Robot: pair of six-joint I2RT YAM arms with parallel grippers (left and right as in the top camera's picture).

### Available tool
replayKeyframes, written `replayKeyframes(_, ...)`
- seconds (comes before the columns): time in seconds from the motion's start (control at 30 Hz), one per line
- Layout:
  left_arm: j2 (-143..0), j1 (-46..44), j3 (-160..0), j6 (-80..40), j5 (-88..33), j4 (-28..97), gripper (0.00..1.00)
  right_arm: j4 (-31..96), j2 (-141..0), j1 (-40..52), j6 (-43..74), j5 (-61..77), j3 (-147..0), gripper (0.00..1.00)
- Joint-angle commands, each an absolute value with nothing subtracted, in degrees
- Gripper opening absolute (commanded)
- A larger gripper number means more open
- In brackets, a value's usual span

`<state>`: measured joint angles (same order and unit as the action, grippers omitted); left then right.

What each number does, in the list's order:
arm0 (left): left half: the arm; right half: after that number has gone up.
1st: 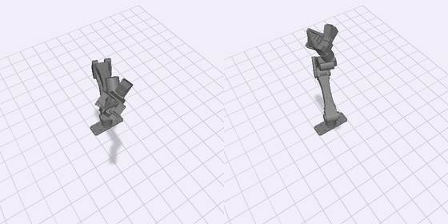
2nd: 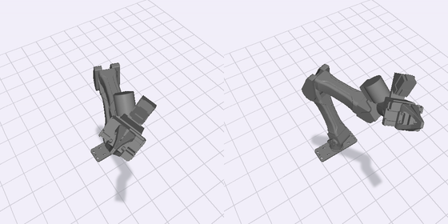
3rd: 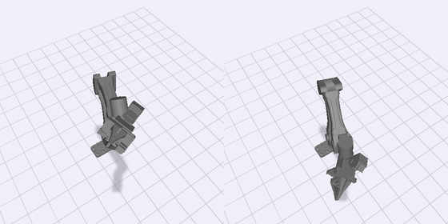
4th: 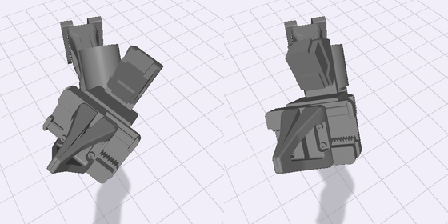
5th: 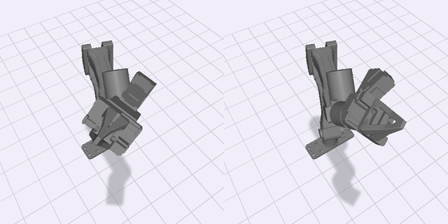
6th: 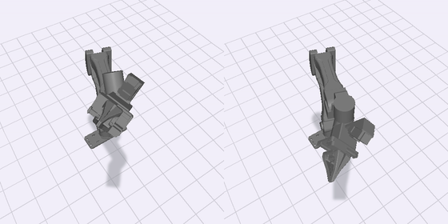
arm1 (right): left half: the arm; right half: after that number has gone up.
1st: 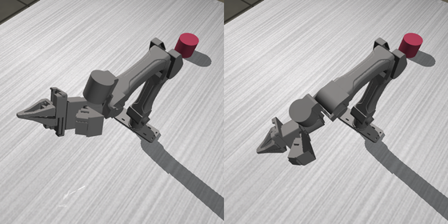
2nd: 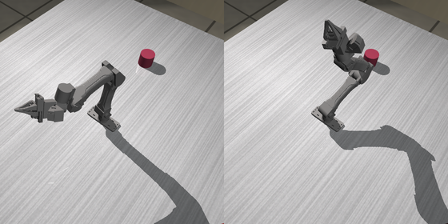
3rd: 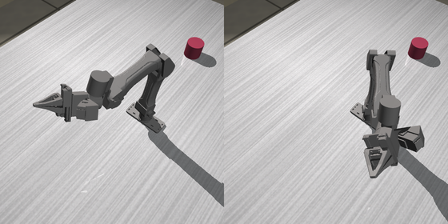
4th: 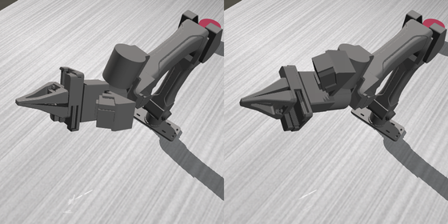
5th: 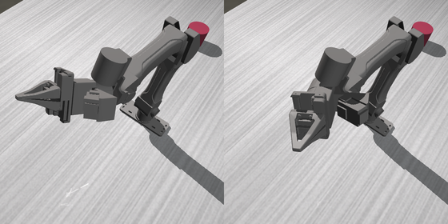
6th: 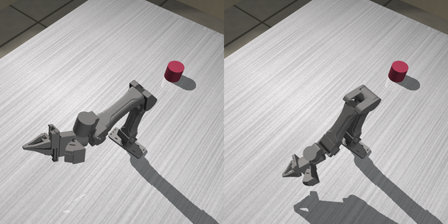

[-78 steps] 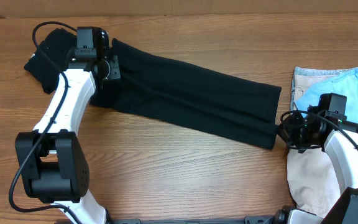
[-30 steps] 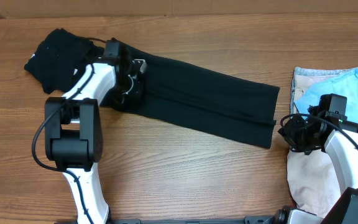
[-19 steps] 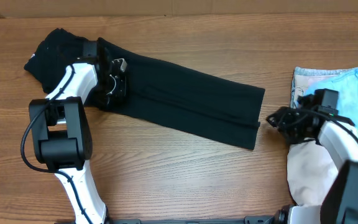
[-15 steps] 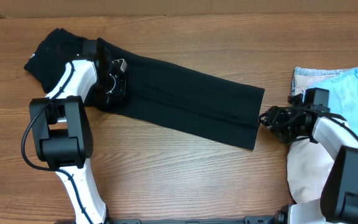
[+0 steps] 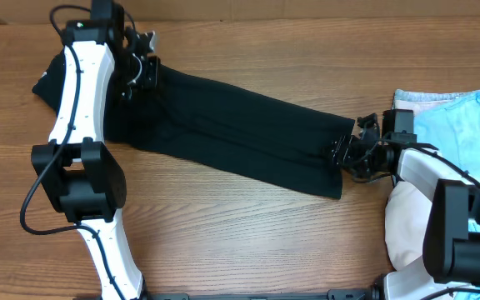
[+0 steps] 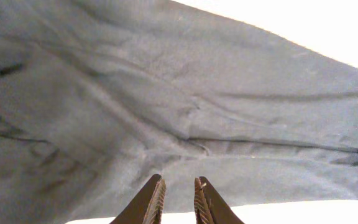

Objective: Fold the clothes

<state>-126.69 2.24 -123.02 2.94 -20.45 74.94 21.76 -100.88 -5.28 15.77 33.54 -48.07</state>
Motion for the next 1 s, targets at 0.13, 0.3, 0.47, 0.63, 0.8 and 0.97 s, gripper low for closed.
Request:
replayKeyframes(0.13,-126.4,1.8,-130.8,4.8,-21.0,79.6,0.21,25.1,-103.9,-7.1,18.7,27.9,-47.7,0.11)
replayKeyframes(0.3,-126.4,1.8,-131.0,4.8,-21.1,80.6,0.21,36.9,-101.3,-11.8,13.0,26.6,-52.9,0.04)
replayKeyframes(0.47,-126.4,1.8,-131.0,5.2,-21.0,80.8,0.22,52.5,-96.0,-15.0,11.7,14.6,-61.9,0.04)
replayKeyframes(0.63,-126.4,1.8,-131.0,5.2,-21.0,80.6,0.22,63.7,-93.2,-14.0,11.5,13.0,-73.2,0.04)
replayKeyframes(0.8,-126.4,1.8,-131.0,5.2,-21.0,80.4,0.22,65.0,-93.2,-8.8,12.5,13.1,-78.5,0.04)
replayKeyframes(0.97,-126.4,1.8,-131.0,5.2,-21.0,80.4,0.22,60.8,-94.4,-1.4,16.5,12.9,-77.7,0.05)
